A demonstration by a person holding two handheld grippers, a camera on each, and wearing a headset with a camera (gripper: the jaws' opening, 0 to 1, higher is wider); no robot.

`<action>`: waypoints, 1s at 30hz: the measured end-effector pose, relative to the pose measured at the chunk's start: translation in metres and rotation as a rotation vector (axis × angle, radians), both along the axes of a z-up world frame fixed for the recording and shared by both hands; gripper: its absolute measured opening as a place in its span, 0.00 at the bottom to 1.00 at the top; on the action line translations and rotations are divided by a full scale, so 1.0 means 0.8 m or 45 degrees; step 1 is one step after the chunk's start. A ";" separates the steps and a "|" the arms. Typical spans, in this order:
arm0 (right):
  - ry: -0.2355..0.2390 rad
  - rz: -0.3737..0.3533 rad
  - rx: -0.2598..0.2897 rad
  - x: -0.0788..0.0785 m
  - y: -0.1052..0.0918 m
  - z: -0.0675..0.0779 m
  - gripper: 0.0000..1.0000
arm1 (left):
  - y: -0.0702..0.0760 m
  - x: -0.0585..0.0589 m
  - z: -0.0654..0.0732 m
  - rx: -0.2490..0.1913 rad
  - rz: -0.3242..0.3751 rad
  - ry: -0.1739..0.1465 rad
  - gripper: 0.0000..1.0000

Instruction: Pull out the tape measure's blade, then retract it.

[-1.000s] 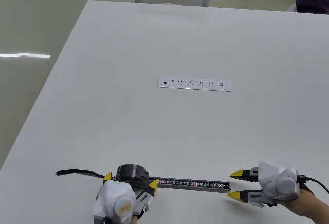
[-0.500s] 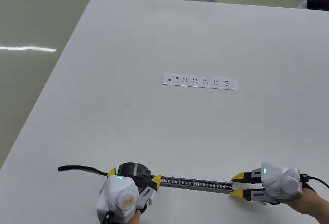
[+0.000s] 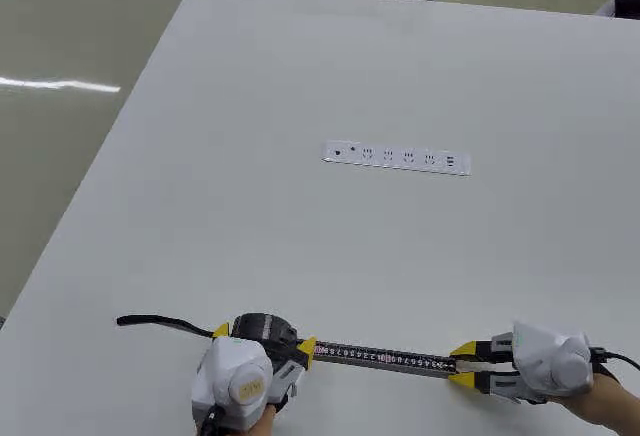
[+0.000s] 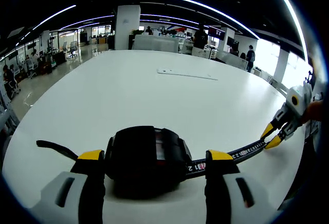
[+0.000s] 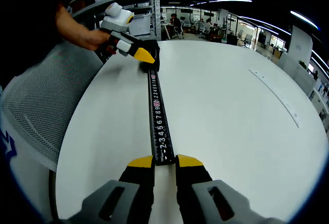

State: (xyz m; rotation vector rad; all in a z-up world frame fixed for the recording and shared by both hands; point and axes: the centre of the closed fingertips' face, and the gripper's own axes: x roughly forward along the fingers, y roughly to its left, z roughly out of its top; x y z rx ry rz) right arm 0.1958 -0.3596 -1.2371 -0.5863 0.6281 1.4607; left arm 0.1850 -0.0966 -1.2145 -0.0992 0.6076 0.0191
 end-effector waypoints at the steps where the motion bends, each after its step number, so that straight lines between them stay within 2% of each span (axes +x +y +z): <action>1: -0.001 0.000 0.001 0.000 0.001 0.001 0.14 | 0.000 0.000 0.000 -0.003 0.006 0.001 0.78; 7: -0.014 0.006 -0.003 -0.001 0.001 0.001 0.13 | 0.005 0.000 -0.006 -0.039 0.052 0.025 0.77; 11: -0.020 -0.009 -0.003 0.002 0.001 0.000 0.12 | 0.006 0.002 -0.009 -0.065 0.083 0.027 0.76; 18: -0.019 -0.010 -0.008 0.002 0.002 0.001 0.12 | 0.012 0.005 -0.015 -0.144 0.177 0.030 0.74; 30: -0.024 -0.017 -0.013 0.001 0.001 0.000 0.12 | 0.014 0.004 -0.015 -0.120 0.229 0.022 0.72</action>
